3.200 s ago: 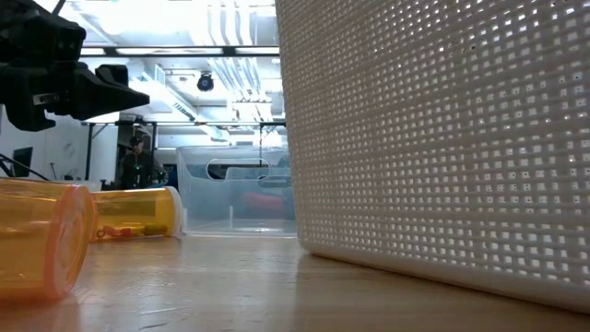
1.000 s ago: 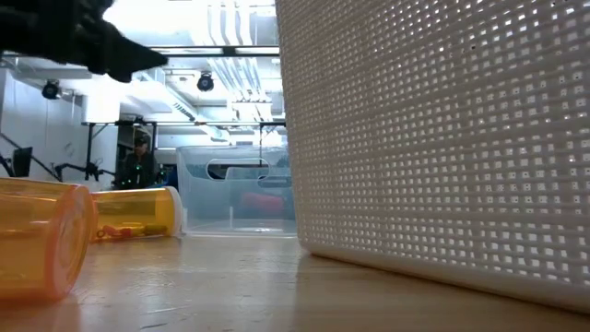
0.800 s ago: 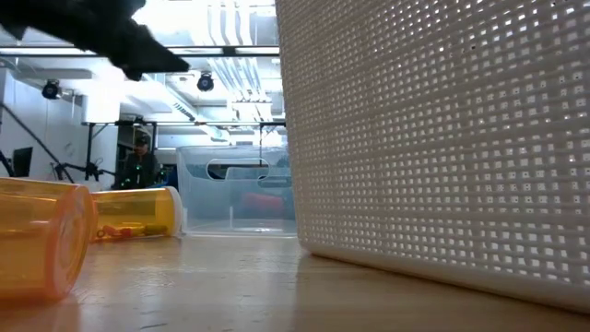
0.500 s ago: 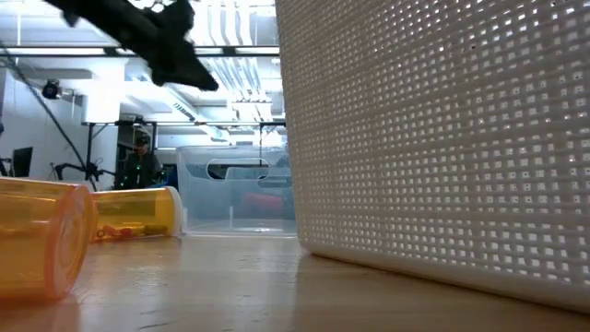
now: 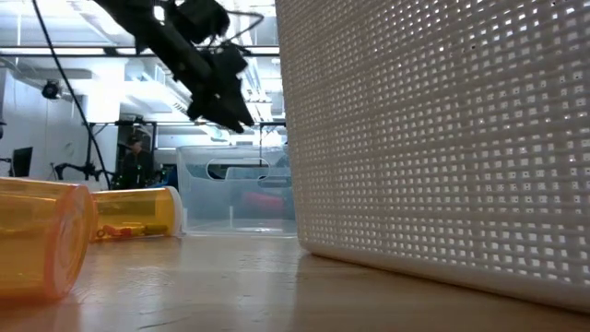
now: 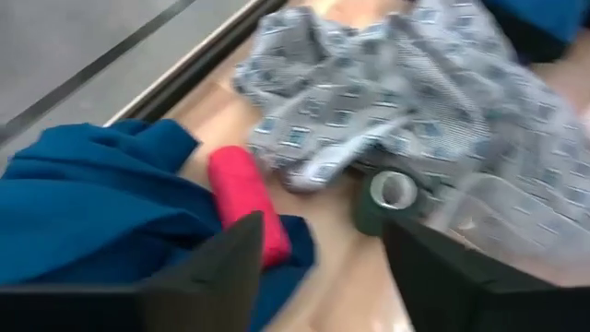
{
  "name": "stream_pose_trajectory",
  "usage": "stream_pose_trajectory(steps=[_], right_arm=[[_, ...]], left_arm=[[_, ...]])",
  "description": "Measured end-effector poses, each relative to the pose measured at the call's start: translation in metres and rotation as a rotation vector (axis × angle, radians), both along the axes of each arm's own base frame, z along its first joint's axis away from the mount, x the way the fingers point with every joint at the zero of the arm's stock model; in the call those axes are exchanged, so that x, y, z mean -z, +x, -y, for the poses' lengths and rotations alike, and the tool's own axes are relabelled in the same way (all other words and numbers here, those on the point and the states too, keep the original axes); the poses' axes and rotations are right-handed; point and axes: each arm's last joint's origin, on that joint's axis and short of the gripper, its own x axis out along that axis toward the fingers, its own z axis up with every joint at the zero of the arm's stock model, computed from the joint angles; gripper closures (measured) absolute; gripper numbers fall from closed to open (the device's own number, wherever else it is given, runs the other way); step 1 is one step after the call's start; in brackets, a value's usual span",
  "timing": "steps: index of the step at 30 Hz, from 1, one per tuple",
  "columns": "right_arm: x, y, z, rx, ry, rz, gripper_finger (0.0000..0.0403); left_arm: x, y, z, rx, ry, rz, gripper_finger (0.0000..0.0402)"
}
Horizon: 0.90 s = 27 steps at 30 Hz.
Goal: Pick & Place Medicine items
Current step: Put the red bandage into the transparent bin
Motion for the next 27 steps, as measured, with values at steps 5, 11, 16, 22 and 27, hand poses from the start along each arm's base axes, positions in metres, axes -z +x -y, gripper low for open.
stream_pose_trajectory(steps=[5, 11, 16, 22, 27], right_arm=[[0.000, 0.000, 0.000, 0.000, 0.001, 0.001, 0.0163], [0.000, 0.000, 0.000, 0.000, 0.001, 0.001, 0.0163], [0.000, 0.000, 0.000, 0.000, 0.001, 0.001, 0.0163], [0.000, 0.000, 0.000, 0.000, -0.001, 0.000, 0.0163], [0.000, 0.000, 0.000, 0.000, 0.000, 0.000, 0.0163]], left_arm=[[0.010, 0.014, -0.013, -0.025, -0.020, -0.040, 0.0090], [0.026, 0.036, -0.024, -0.032, -0.036, -0.099, 0.0070], [0.041, 0.050, -0.035, -0.050, -0.016, -0.164, 0.0076], [0.061, 0.056, -0.044, -0.089, -0.065, -0.207, 0.0081], [0.069, 0.056, -0.044, -0.104, -0.093, -0.228, 0.0081]])
